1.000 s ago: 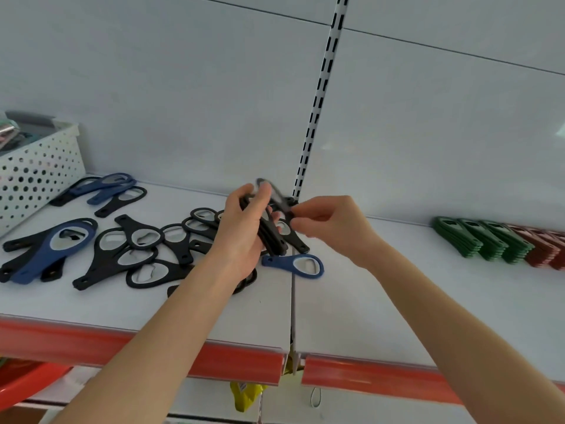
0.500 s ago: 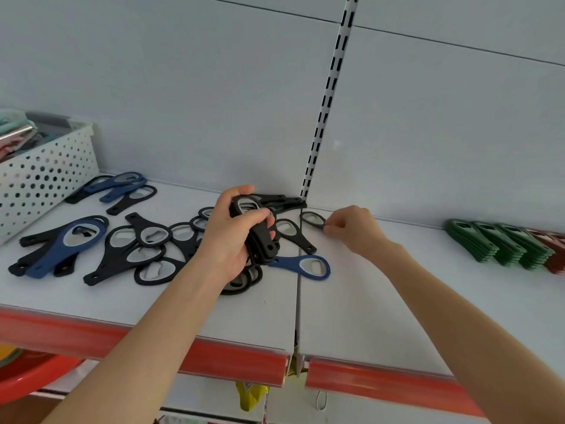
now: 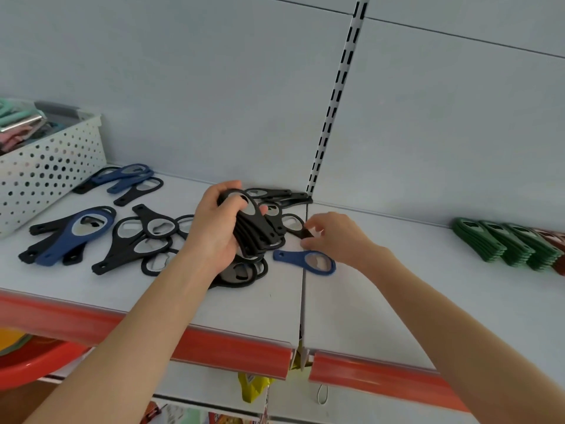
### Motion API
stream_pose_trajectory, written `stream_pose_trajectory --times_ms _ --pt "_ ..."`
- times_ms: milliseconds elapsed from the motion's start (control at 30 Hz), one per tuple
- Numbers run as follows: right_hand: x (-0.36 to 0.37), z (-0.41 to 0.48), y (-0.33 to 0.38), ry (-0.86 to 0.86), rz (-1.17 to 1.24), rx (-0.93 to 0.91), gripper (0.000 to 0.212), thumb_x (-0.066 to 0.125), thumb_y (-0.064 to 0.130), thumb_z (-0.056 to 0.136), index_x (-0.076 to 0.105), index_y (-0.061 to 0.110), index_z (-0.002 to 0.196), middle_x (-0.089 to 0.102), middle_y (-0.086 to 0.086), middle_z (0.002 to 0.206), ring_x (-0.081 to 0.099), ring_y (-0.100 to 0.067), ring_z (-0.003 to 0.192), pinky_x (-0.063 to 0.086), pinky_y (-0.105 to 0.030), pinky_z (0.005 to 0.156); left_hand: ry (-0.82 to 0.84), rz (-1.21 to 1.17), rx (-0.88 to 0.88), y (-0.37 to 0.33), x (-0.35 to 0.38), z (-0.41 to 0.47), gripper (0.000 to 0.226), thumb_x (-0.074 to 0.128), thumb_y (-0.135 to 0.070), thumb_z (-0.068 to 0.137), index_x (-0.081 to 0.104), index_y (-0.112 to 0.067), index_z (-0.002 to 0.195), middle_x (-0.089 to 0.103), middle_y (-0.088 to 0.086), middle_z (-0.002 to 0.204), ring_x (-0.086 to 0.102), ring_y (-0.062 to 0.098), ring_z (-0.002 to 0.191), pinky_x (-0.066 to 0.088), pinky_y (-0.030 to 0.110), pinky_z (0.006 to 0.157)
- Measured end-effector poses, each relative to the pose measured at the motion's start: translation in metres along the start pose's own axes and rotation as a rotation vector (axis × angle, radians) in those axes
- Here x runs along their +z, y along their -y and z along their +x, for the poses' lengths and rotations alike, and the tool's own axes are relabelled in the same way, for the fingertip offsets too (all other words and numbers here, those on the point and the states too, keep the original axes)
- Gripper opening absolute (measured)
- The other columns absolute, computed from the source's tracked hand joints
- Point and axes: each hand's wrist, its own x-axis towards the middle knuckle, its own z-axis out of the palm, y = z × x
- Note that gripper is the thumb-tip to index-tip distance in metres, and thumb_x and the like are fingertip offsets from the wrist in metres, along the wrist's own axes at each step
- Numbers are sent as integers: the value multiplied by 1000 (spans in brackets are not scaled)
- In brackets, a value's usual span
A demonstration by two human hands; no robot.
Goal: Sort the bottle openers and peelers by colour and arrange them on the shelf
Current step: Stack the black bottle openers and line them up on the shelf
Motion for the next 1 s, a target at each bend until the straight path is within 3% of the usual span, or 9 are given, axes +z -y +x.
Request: stream_pose_trajectory --times_ms 67,200,333,400,467,567,700,867,1000 --pt "3 1 -2 -12 25 12 25 62 18 83 64 13 108 64 -7 107 58 -24 97 47 -31 79 -9 26 21 -3 -7 0 29 39 5 88 54 -19 94 58 20 103 69 22 70 57 37 62" --pt "-5 -3 0 -169 240 36 15 60 8 78 67 -4 84 66 -21 89 54 -25 71 40 -27 64 -26 101 46 -7 -16 0 22 44 -2 91 54 -21 98 63 -1 68 67 22 75 56 32 56" --pt "-11 -17 35 -198 566 -149 18 64 7 76 63 -11 80 60 -32 85 48 -25 61 48 -38 65 6 87 1 -4 -11 -2 12 57 -26 90 54 -19 99 56 0 87 64 21 80 55 35 68" --pt "-7 -24 55 -148 592 -255 14 65 6 77 65 -8 78 64 -26 81 53 -22 63 48 -37 66 24 120 7 -2 -7 -2 21 59 -24 88 53 -14 105 61 2 85 64 18 77 56 32 67" --pt "-4 -21 63 -123 613 -275 7 65 7 80 70 7 75 68 -5 72 58 -9 66 51 -28 70 5 142 36 -4 -9 -3 14 57 -10 88 53 -11 102 62 5 83 65 15 69 56 28 59" --pt "2 0 53 -190 456 -189 13 59 12 86 71 10 89 69 0 84 58 -10 74 48 -24 74 -41 101 35 -9 -21 -3 20 49 2 87 52 -15 98 61 12 85 68 13 61 54 27 49" --pt "17 24 40 -41 132 -65 26 58 28 89 64 10 107 65 -9 101 54 -18 82 43 -26 74 -32 97 58 -15 -31 -5 36 47 7 84 54 -23 103 58 17 95 68 14 62 55 28 51" --pt "12 25 34 -74 300 1 12 65 14 83 68 5 91 67 -7 83 57 -16 58 48 -22 63 7 109 54 -14 -37 -4 41 49 9 82 57 -26 102 63 8 74 68 17 64 53 26 50" --pt "-1 17 24 -130 529 113 18 66 2 79 68 1 97 63 -3 69 58 -10 54 49 -13 49 31 145 46 -13 -42 0 36 55 6 83 56 -23 106 66 -4 56 66 18 63 54 28 54"
